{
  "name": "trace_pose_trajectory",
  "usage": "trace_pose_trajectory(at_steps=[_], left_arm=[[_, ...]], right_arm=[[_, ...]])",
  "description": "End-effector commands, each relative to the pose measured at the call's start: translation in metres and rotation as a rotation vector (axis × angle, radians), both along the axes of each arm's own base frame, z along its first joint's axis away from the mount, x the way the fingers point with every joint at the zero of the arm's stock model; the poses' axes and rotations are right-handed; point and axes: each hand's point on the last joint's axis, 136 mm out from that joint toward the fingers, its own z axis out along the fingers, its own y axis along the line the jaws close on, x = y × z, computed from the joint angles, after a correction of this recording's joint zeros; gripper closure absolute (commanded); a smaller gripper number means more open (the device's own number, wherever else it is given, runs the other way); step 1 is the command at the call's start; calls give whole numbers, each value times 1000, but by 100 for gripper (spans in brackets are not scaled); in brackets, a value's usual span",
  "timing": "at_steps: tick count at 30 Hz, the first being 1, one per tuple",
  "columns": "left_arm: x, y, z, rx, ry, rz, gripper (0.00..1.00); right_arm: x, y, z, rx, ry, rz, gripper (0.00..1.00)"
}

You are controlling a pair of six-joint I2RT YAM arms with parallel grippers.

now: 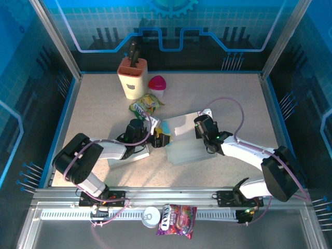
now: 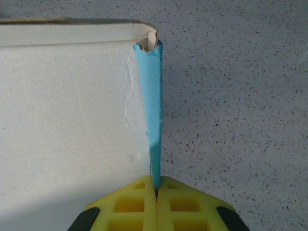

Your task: Fold the paper box

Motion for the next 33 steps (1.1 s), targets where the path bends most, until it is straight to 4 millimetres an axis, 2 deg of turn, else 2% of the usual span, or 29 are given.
trace_pose_trajectory(at_steps=[1, 6, 11, 18, 26, 31, 33], left_arm=[[-6, 3, 10, -10, -40, -30, 36], [1, 15, -1, 25, -17, 17, 41], [13, 15, -8, 65, 5, 45, 53], [25, 20, -15, 124, 1, 103, 61], [31, 14, -28, 158, 21, 109, 63], [36, 13, -28, 156, 13, 126, 76], [37, 9, -26, 157, 9, 123, 78]], right_arm=[[6, -1, 4, 2, -2, -11, 100], [6, -1, 6, 10, -3, -7, 100], [6, 0, 6, 16, -3, -2, 100], [6, 3, 5, 20, -1, 2, 100], [6, 6, 7, 23, -6, 9, 100], [5, 9, 6, 21, -5, 18, 100], [5, 10, 6, 18, -7, 21, 100]])
